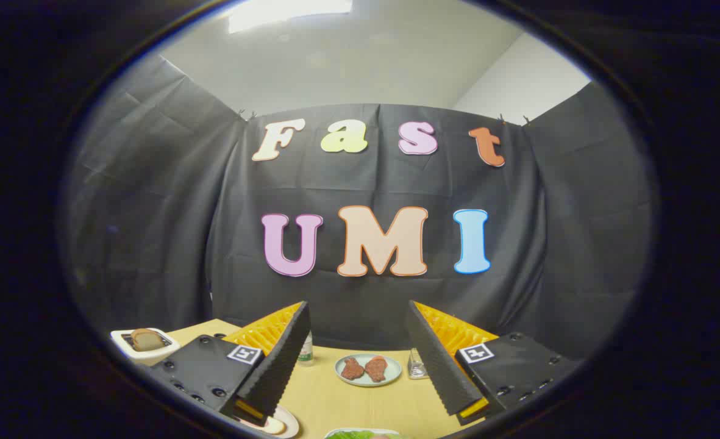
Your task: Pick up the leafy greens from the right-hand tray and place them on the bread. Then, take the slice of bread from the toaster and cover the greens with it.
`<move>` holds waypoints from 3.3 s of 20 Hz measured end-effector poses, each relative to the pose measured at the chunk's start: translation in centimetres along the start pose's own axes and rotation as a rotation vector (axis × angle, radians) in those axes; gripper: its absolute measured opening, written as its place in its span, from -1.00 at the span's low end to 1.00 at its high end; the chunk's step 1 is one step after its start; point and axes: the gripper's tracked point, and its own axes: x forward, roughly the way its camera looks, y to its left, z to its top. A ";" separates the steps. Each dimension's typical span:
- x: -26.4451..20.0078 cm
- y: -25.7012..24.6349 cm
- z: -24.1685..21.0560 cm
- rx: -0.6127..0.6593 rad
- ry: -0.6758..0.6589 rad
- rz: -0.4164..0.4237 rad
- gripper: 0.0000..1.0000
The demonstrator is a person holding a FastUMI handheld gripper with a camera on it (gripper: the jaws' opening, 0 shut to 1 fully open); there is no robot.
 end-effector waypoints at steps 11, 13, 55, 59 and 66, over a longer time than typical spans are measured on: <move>0.8 -1.8 0.4 0.008 0.000 -0.037 1.00; 0.7 -1.9 0.3 0.001 -0.001 -0.032 1.00; -3.1 -1.5 -20.1 -0.176 0.506 0.566 1.00; -4.2 -1.2 -23.9 -0.190 0.588 0.623 1.00; -6.4 -1.1 -29.9 -0.238 0.729 0.719 1.00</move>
